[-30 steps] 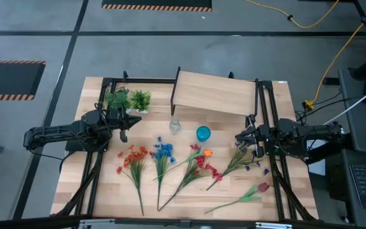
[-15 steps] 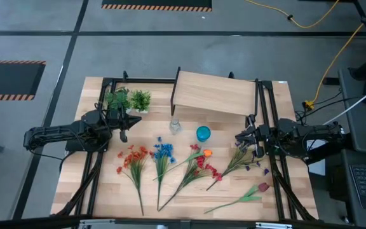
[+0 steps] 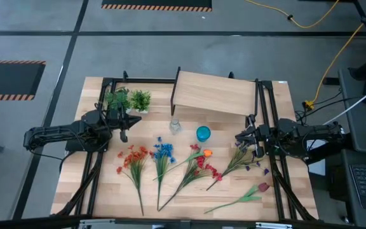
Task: Pick and place flowers into a vace then onto a shelf
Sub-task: Put the orange flower into the transparent vase
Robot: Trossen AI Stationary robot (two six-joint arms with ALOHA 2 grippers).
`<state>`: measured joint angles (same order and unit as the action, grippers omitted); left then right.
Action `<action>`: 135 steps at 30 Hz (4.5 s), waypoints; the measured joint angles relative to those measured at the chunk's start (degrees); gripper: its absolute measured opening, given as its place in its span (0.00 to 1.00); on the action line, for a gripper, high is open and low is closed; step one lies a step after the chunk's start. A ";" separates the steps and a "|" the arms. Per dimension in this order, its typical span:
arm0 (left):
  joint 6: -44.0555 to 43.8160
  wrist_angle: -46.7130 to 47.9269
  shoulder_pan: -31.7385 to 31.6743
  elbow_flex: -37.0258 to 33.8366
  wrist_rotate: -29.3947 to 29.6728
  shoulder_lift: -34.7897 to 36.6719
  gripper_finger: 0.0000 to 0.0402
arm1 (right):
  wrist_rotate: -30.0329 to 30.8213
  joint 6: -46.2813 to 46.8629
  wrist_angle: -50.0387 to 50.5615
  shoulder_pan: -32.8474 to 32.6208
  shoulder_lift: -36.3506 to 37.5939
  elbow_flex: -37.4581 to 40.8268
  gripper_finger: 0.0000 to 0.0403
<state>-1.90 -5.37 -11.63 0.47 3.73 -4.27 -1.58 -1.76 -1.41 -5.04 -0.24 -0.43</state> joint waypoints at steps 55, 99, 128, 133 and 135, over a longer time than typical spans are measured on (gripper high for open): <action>-1.41 -4.32 0.01 4.25 -5.84 -14.74 0.01 | 6.94 3.55 -7.06 -0.02 -0.18 0.00 0.06; -12.57 26.81 27.81 52.05 16.23 -69.00 0.01 | 3.39 -0.22 -7.52 -0.50 -40.53 -21.81 0.06; -5.67 42.31 27.13 77.69 10.27 -93.57 0.01 | 3.43 1.46 -6.20 -0.50 -40.53 -21.84 0.06; -5.67 41.80 26.67 77.48 11.82 -93.57 0.01 | 3.43 1.18 -6.04 -0.50 -40.53 -21.84 0.06; -5.72 41.22 26.46 77.48 11.83 -93.57 0.01 | 3.43 1.14 -5.94 -0.50 -40.53 -21.84 0.06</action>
<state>-7.63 35.85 14.83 77.95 15.55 -97.84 1.85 -0.62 -7.35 -5.54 -40.77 -22.26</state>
